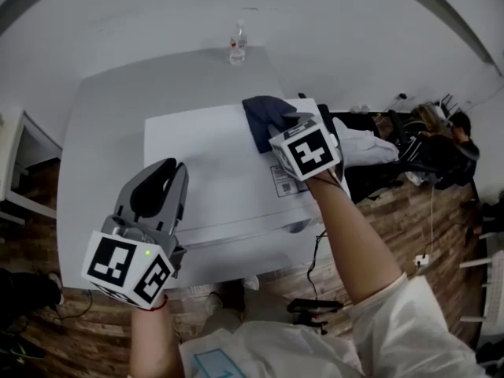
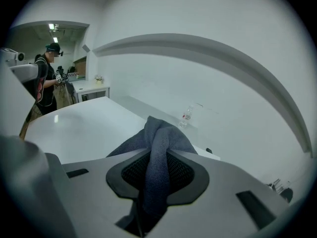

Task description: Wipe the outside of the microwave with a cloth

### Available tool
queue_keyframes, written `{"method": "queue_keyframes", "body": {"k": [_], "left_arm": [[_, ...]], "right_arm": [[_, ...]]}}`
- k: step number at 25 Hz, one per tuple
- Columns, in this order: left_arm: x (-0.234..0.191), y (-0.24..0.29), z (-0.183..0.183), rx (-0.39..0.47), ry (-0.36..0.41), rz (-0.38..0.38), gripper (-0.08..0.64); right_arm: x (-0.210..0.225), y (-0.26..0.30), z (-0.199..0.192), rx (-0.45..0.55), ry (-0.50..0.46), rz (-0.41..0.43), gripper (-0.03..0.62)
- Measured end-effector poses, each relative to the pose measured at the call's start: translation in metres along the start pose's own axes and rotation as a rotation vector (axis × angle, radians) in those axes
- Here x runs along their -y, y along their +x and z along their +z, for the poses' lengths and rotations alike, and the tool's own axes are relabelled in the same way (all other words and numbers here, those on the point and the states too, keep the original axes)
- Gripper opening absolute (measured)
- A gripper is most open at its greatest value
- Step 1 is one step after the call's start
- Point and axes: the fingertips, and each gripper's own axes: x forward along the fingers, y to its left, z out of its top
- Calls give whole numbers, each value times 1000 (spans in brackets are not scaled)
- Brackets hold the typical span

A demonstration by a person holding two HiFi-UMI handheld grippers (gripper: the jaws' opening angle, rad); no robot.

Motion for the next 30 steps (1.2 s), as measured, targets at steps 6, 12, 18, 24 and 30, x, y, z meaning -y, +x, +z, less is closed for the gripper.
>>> {"method": "queue_keyframes", "body": {"k": [6, 12, 18, 24, 30], "left_arm": [[2, 0, 0, 6, -1, 28, 44], [-23, -29, -6, 34, -23, 127, 44], [-71, -72, -14, 49, -67, 168, 44], [-107, -84, -28, 46, -100, 94, 44], [-133, -87, -58, 44, -153, 27, 44]], "right_arm": [[25, -21, -27, -7, 23, -19, 92], [-31, -17, -1, 44, -108, 148, 92], [-122, 0, 46, 48, -221, 251, 92], [-207, 14, 90, 58, -324, 350, 92], [-272, 28, 119, 13, -595, 470, 92]]}}
